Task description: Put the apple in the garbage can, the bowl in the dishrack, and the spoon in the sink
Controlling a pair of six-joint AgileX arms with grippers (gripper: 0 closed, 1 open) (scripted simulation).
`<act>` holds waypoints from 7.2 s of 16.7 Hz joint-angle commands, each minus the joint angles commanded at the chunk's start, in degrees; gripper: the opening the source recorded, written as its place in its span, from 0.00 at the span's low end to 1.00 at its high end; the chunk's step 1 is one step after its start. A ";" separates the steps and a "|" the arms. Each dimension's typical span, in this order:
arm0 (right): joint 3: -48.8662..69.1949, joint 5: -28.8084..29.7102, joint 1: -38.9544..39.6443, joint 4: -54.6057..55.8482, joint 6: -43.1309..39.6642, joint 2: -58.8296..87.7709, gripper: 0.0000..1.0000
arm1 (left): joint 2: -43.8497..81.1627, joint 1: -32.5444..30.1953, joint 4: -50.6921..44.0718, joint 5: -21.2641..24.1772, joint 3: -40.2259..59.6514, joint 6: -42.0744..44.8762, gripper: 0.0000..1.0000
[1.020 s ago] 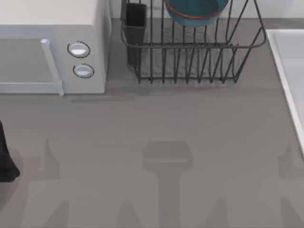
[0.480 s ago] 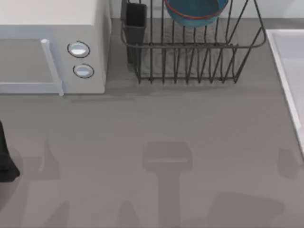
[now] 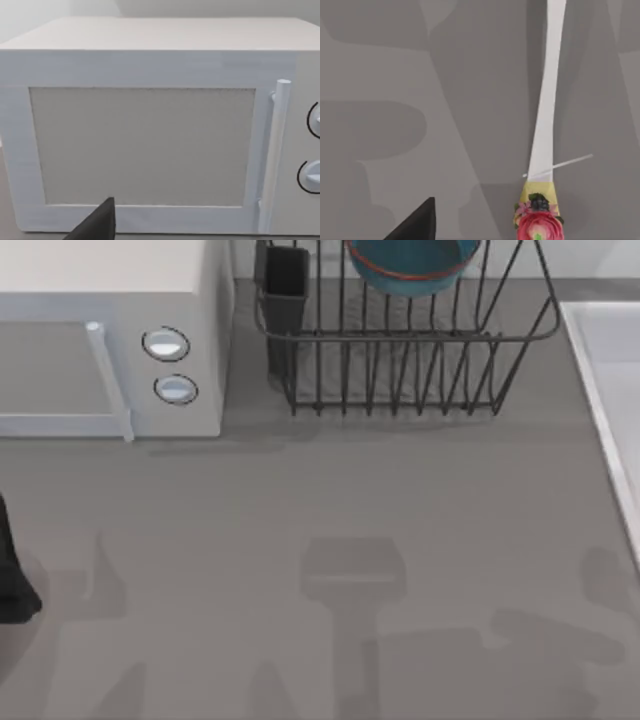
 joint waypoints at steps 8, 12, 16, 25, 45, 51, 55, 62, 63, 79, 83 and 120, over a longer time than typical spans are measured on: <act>-2.42 0.00 0.00 4.16 0.03 1.96 1.00 | 0.00 0.00 0.00 0.00 0.00 0.00 1.00; -8.17 -0.01 0.11 16.16 0.23 7.74 1.00 | 0.00 0.00 0.00 0.00 0.00 0.00 1.00; -13.34 -0.01 0.21 26.46 0.42 12.96 1.00 | 0.00 0.00 0.00 0.00 0.00 0.00 1.00; -14.27 -0.01 0.23 28.19 0.45 13.92 0.77 | 0.00 0.00 0.00 0.00 0.00 0.00 1.00; -12.04 1.52 0.38 23.40 0.69 10.07 0.00 | 0.00 0.00 0.00 0.00 0.00 0.00 1.00; -3.71 1.48 0.33 9.79 0.55 5.85 0.00 | 0.00 0.00 0.00 0.00 0.00 0.00 1.00; 2.88 1.52 0.12 -1.22 0.40 1.44 0.00 | 0.00 0.00 0.00 0.00 0.00 0.00 1.00; 4.32 1.48 0.20 -3.05 0.37 0.25 0.00 | 0.00 0.00 0.00 0.00 0.00 0.00 1.00; 4.90 1.48 0.14 -3.29 0.34 0.73 0.00 | 0.00 0.00 0.00 0.00 0.00 0.00 1.00; 82.96 1.70 -5.70 -28.81 -4.24 57.89 0.00 | 0.00 0.00 0.00 0.00 0.00 0.00 1.00; 103.92 1.77 -7.34 -34.35 -5.92 71.77 0.00 | 0.00 0.00 0.00 0.00 0.00 0.00 1.00; 92.24 1.66 -8.66 -19.68 -7.52 74.00 0.68 | 0.00 0.00 0.00 0.00 0.00 0.00 1.00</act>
